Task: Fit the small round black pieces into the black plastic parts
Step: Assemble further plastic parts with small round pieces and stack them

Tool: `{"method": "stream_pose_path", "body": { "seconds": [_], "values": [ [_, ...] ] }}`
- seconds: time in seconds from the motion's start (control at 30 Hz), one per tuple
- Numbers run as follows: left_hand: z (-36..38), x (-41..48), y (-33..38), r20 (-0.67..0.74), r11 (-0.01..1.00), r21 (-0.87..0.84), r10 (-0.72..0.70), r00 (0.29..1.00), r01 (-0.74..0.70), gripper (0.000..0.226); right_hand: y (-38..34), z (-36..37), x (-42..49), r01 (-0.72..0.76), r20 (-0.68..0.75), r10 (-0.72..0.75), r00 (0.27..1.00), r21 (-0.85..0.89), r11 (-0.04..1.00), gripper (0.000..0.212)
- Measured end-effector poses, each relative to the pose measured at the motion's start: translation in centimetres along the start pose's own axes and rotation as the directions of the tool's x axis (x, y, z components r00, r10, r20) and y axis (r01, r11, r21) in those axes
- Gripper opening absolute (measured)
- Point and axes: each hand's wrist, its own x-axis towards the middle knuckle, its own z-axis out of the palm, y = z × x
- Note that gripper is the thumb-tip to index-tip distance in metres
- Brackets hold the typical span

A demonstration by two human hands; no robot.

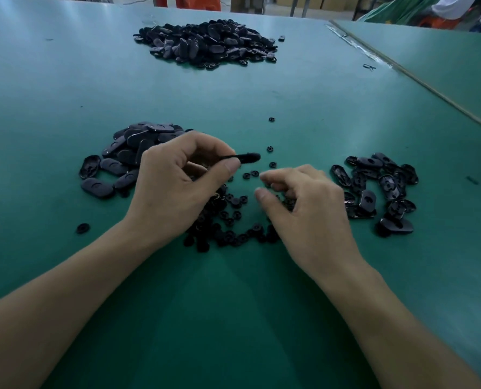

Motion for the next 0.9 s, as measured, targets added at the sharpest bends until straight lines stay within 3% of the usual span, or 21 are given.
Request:
{"method": "stream_pose_path", "body": {
  "seconds": [0.07,0.17,0.3,0.43,0.53,0.9],
  "values": [
    [-0.08,0.14,-0.25,0.0,1.0,-0.006,-0.013,1.0,0.013,0.015,-0.02,0.06,-0.18,-0.011,0.102,0.027,0.994,-0.155,0.988,0.033],
    [-0.08,0.23,-0.51,0.001,1.0,-0.001,-0.017,1.0,0.017,0.022,-0.45,0.12,-0.24,-0.028,0.148,0.055,0.987,-0.178,0.984,0.029],
    [-0.05,0.29,-0.66,-0.028,0.999,-0.008,-0.032,0.999,0.032,0.026,-0.7,0.33,-0.21,-0.051,0.117,0.067,0.991,-0.139,0.989,0.017],
    [-0.06,0.19,-0.6,-0.047,0.999,0.013,-0.037,0.998,0.037,0.021,-0.59,0.06,-0.18,-0.09,0.01,0.094,0.996,-0.195,0.977,0.026],
    [-0.15,0.17,-0.63,-0.074,0.998,0.023,-0.053,0.996,0.054,0.019,-0.43,-0.19,-0.21,-0.133,0.046,0.149,0.988,-0.246,0.96,0.026],
    [-0.17,0.21,-0.68,-0.118,0.995,0.026,-0.096,0.988,0.1,0.017,-0.24,0.54,-0.16,-0.124,0.062,0.133,0.989,-0.135,0.983,0.012]
  ]
}}
